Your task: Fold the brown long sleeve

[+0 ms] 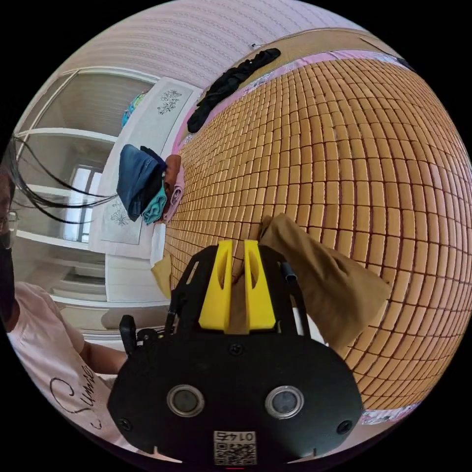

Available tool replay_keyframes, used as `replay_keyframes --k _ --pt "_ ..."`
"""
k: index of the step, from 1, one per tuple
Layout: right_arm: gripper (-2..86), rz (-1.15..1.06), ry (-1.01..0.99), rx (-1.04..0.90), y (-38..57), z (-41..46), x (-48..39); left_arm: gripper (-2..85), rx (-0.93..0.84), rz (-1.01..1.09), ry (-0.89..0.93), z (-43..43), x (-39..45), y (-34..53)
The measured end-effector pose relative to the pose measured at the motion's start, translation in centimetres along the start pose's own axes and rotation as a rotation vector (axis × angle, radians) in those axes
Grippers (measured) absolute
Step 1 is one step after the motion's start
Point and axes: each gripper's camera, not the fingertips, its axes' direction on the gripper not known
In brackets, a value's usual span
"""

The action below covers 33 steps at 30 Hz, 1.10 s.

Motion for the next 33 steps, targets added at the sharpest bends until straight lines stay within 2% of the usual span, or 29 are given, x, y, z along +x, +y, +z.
replay_keyframes --k 5,10,12,16,19,21,24,26,29,33 --pt "8.9 -0.213 0.291 -0.126 -1.3 2.5 -3.4 5.4 0.034 -0.154 0.036 -2.2 -3.8 1.8" --pt "10.8 -0.283 0.346 -0.243 -2.8 7.7 -6.3 12.3 0.132 -0.169 0.076 -1.9 -3.7 0.1" --pt "11.0 -0.283 0.394 -0.281 -2.8 9.9 -7.2 13.3 0.115 -0.175 0.104 -0.7 -3.5 -0.6" --pt "7.9 -0.289 0.496 -0.275 -1.6 12.5 -9.3 11.1 0.066 -0.155 0.126 1.6 -2.6 -1.5" --pt "3.6 -0.372 0.598 -0.256 -0.1 13.5 -11.0 4.3 0.050 -0.107 0.053 2.3 -1.9 -1.5" --pt "2.4 -0.377 0.576 -0.272 0.3 13.4 -11.5 1.3 0.025 -0.100 0.055 2.8 -2.0 -1.4" --pt "1.6 -0.305 0.426 -0.210 1.1 10.9 -11.6 -0.4 0.053 -0.084 0.057 1.8 -2.3 -0.6" --pt "1.3 -0.229 0.261 -0.090 2.7 6.6 -11.7 -0.8 0.106 -0.024 0.071 -0.6 -2.0 0.6" --pt "1.0 -0.137 0.121 0.086 6.4 -0.1 -12.1 -0.9 0.154 0.095 0.116 -5.1 -1.0 2.0" --pt "0.9 0.010 0.042 0.270 11.2 -7.9 -13.7 -0.9 0.215 0.269 0.109 -12.1 1.0 3.1"
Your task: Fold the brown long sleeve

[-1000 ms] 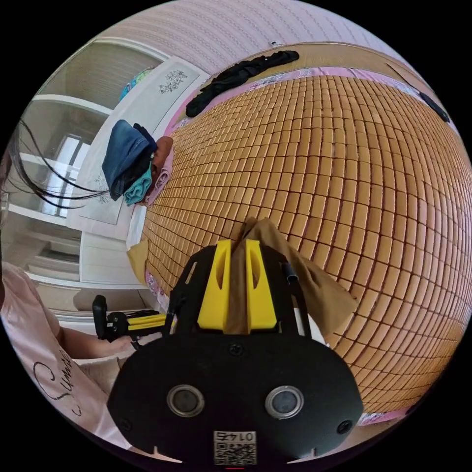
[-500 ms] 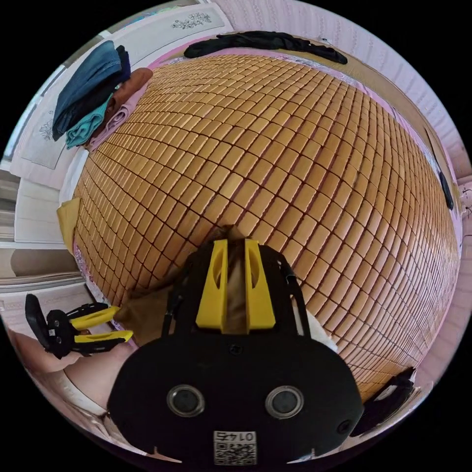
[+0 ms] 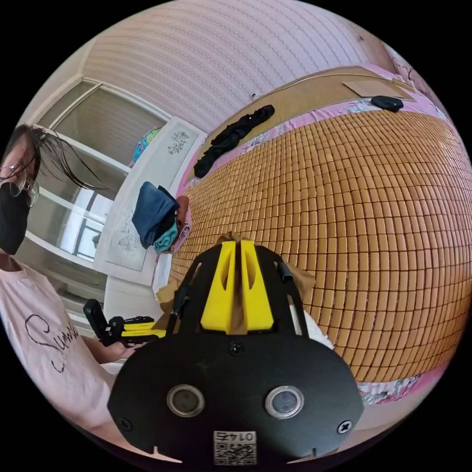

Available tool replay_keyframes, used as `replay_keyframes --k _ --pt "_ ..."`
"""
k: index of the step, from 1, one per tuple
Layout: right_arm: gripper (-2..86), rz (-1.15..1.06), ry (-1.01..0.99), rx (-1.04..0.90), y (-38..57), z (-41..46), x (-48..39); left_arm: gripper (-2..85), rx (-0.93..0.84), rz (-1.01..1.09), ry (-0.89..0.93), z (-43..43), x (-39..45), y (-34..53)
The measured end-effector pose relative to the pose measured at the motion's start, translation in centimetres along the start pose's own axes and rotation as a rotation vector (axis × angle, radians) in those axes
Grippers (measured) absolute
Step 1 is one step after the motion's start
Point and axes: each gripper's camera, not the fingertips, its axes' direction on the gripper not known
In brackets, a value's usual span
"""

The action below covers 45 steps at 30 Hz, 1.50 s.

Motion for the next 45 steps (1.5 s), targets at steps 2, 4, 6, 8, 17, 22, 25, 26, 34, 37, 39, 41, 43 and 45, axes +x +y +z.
replay_keyframes --k 2,4,6,8,17,22,25,26,34,37,39,41,43,45 --pt "0.8 0.062 -0.001 0.092 1.5 -5.1 -2.0 -1.0 0.031 0.084 0.002 -4.5 1.1 -1.1" --pt "0.8 0.089 -0.018 0.171 2.3 -8.7 -3.9 -1.0 0.066 0.151 -0.005 -7.9 1.7 -2.0" --pt "0.9 0.100 -0.027 0.245 3.0 -12.0 -6.1 -1.0 0.104 0.229 -0.024 -11.1 2.2 -2.9" --pt "0.8 0.092 -0.010 0.332 3.7 -16.3 -9.4 -1.0 0.160 0.310 -0.009 -15.0 2.6 -4.2" --pt "0.9 0.101 0.143 0.553 11.4 -31.2 -15.0 -1.0 0.268 0.644 0.163 -22.0 8.8 -8.5" --pt "0.9 0.192 0.269 0.684 19.2 -39.3 -13.3 -1.0 0.247 0.844 0.254 -18.7 17.1 -10.1" --pt "1.1 0.242 0.373 0.736 23.4 -45.3 -11.9 -0.9 0.232 0.897 0.374 -14.7 23.0 -10.9" --pt "1.1 0.278 0.399 0.725 24.4 -47.8 -10.7 -0.9 0.206 0.889 0.411 -12.7 25.6 -11.7" --pt "3.5 0.336 0.510 0.500 14.2 -59.9 4.9 2.5 0.241 0.710 0.396 0.8 40.3 -23.2" --pt "5.7 0.481 0.484 0.406 10.0 -60.5 14.9 4.6 0.211 0.546 0.239 6.2 41.5 -29.0" --pt "6.8 0.516 0.436 0.400 10.0 -60.3 18.1 4.8 0.147 0.492 0.159 8.2 41.4 -30.6" --pt "7.2 0.459 0.465 0.437 12.0 -59.5 18.6 4.7 0.116 0.497 0.087 8.5 41.2 -29.8" --pt "7.3 0.422 0.517 0.431 14.4 -57.9 18.5 4.4 0.100 0.516 0.054 8.0 40.7 -28.0" --pt "7.3 0.414 0.535 0.413 16.9 -55.8 18.7 4.1 0.062 0.527 0.009 7.8 40.2 -26.1"
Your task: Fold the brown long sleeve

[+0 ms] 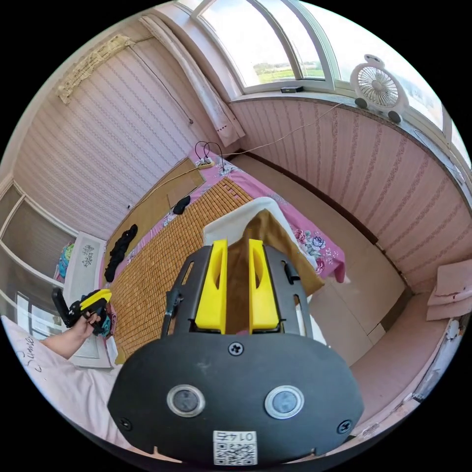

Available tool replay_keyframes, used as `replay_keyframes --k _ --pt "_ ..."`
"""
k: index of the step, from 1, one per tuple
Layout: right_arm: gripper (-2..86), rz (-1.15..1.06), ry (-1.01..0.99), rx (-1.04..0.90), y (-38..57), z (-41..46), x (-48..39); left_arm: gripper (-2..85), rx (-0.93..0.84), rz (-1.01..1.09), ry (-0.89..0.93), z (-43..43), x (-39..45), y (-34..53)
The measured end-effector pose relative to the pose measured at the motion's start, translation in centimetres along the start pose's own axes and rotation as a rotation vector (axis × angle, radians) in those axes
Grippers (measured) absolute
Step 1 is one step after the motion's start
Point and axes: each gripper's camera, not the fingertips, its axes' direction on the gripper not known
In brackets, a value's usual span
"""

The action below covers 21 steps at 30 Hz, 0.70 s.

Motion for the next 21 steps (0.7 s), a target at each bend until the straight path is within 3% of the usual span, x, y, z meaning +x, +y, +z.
replay_keyframes --k 6,9,12,17,19,21 --pt "7.1 0.032 -0.084 -0.053 8.7 2.9 -0.1 4.1 -0.096 -0.065 0.000 -0.8 1.8 3.8" --pt "7.0 -0.030 0.008 -0.086 12.6 4.0 -2.9 4.1 -0.099 -0.076 0.002 -1.4 3.2 3.9" --pt "6.4 -0.235 0.033 -0.156 15.6 5.9 -7.4 4.1 -0.055 -0.009 -0.033 -3.1 4.9 4.0" --pt "1.8 -0.745 0.107 -0.135 19.7 8.8 -18.8 4.0 -0.002 0.074 -0.317 -7.4 7.1 6.2" --pt "3.3 -0.811 0.091 -0.098 20.7 9.9 -21.9 4.0 0.023 0.014 -0.398 -9.6 6.8 8.0" --pt "12.0 -0.834 0.018 -0.079 21.6 11.3 -24.2 4.1 0.044 -0.060 -0.457 -12.1 6.2 10.4"
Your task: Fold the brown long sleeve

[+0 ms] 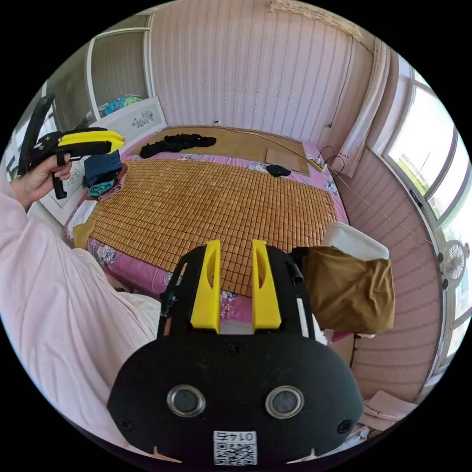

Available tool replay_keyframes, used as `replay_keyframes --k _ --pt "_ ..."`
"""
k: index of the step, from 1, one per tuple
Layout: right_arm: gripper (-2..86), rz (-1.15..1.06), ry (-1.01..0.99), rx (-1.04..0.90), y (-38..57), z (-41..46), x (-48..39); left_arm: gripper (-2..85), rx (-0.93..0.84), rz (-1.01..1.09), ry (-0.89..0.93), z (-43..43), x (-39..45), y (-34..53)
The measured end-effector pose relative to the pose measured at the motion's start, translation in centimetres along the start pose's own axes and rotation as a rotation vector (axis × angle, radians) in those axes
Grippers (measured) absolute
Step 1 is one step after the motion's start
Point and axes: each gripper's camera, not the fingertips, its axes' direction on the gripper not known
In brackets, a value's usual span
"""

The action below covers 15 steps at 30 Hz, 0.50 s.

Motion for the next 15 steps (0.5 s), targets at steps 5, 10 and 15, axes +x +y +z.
replay_keyframes --k 5,10,15 --pt "10.2 -0.205 -0.416 -0.116 -2.8 5.0 -7.3 5.3 -0.036 -0.348 -0.097 -4.6 -6.4 11.8" --pt "9.4 -0.206 -0.502 -0.113 -2.5 8.6 -13.4 6.5 -0.118 -0.528 -0.127 -6.2 -9.5 22.8" --pt "10.6 -0.072 -0.488 -0.168 0.1 12.9 -19.7 6.8 -0.213 -0.507 -0.007 -2.9 -13.9 30.2"
